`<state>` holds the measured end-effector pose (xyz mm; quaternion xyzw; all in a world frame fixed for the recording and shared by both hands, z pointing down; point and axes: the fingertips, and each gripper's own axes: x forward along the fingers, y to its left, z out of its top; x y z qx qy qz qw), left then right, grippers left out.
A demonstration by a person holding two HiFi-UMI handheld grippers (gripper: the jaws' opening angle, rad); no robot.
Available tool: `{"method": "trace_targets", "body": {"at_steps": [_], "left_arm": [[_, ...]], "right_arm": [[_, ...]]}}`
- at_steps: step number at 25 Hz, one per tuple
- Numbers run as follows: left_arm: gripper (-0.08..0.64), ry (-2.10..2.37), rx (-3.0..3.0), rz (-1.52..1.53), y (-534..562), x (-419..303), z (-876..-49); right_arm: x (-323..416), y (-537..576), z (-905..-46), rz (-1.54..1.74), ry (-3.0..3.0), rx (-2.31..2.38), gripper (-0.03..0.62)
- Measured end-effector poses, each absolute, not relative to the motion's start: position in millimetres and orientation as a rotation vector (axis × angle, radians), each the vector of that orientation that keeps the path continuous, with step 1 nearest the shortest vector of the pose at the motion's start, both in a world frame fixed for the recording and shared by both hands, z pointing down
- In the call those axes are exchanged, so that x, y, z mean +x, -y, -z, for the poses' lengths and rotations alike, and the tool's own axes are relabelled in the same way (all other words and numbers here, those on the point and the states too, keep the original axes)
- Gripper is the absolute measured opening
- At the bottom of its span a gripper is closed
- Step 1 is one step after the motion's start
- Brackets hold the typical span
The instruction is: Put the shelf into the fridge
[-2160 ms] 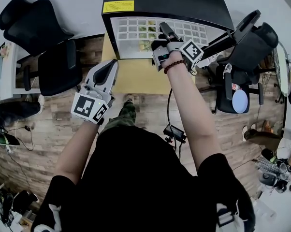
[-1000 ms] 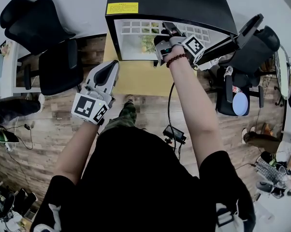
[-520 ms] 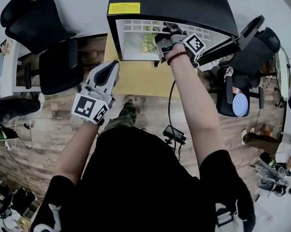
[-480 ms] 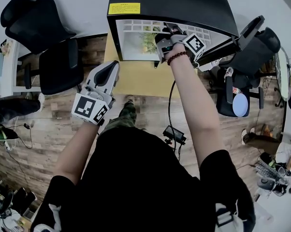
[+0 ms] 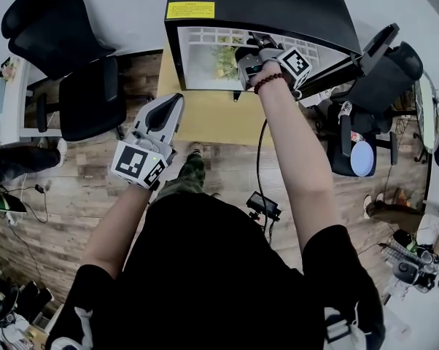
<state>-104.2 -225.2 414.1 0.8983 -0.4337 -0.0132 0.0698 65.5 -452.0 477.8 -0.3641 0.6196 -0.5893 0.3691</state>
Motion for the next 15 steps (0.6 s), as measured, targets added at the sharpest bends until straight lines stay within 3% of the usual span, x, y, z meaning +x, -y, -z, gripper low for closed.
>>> {"method": "trace_targets", "body": {"at_steps": [7,11,15], "left_arm": [[0.02,1.304,2.692,0.042,223.7,-107.3,-415.6],[0.02,1.31,2.692,0.07,227.4,-108.5,-412.1],[0.02,1.292,2.705,0.103,226.9,-103.0,-406.6]], "right_arm": [[64.5,449.4,-472.3,1.407,-1.711,-0.929,0.057],[63.7,420.9,-473.9,1.402,-1.734,-0.914,0.098],[60.2,370.0,-463.6,1.358,-1.89,-0.943,0.076]]}}
